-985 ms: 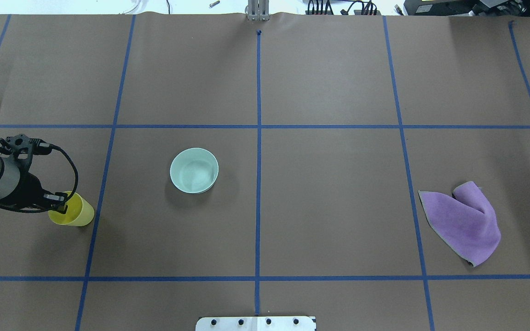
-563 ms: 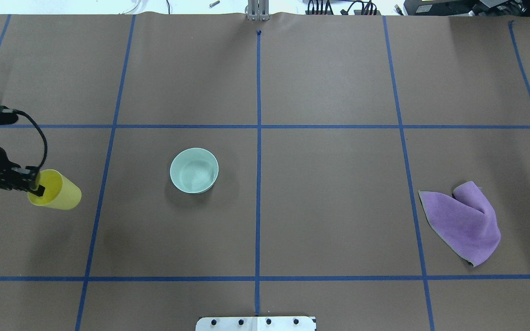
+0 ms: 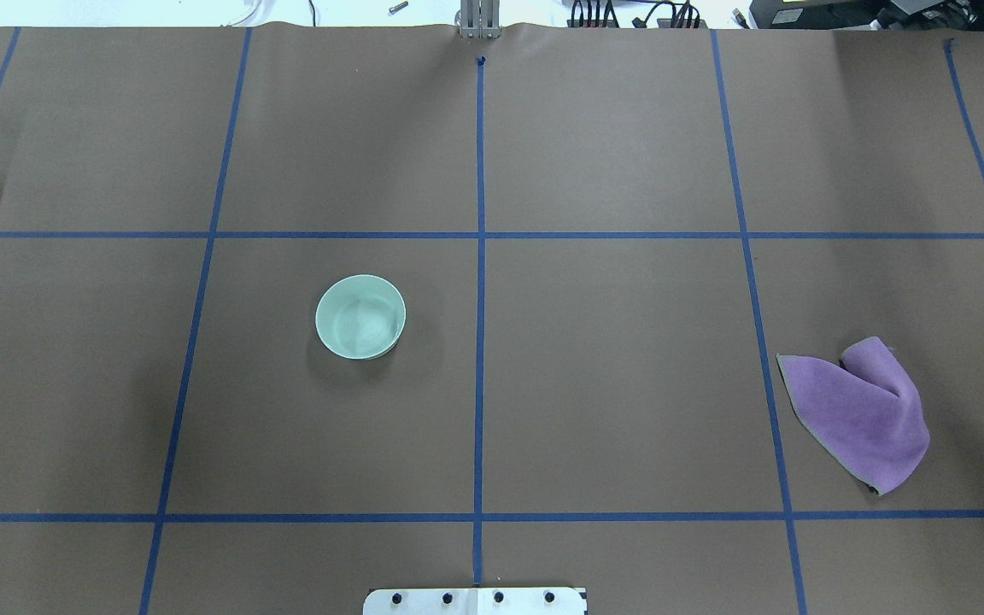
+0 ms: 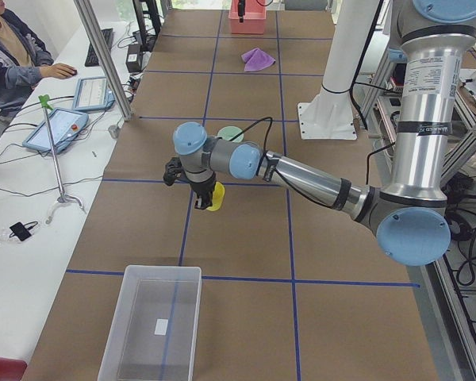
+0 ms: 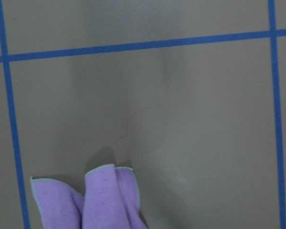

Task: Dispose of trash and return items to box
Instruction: 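Lift the yellow cup with the left gripper while the right gripper approaches the cloth, then lower the right gripper onto the cloth while the left drops the cup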

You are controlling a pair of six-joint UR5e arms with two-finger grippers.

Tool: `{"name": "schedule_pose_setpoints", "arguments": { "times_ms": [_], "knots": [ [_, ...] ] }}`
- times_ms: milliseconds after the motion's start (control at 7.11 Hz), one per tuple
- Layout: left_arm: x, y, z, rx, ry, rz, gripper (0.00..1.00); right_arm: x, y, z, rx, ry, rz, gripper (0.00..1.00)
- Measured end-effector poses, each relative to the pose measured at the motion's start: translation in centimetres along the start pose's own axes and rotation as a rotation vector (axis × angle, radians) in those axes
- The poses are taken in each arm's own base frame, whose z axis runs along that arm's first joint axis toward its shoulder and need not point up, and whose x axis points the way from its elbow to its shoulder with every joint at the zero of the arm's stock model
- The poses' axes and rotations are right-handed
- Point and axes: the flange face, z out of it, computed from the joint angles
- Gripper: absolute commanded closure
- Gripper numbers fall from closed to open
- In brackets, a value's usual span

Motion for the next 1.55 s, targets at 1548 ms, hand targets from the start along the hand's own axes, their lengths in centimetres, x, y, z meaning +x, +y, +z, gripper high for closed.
{"name": "schedule_pose_setpoints", "arguments": {
  "times_ms": [1548],
  "knots": [
    [-25.1,-2.8,12.0,-0.006,-0.017,0.074,0.73,-7.5,1.4,4.1,-0.044,0.053,-0.042,0.0]
  ]
}}
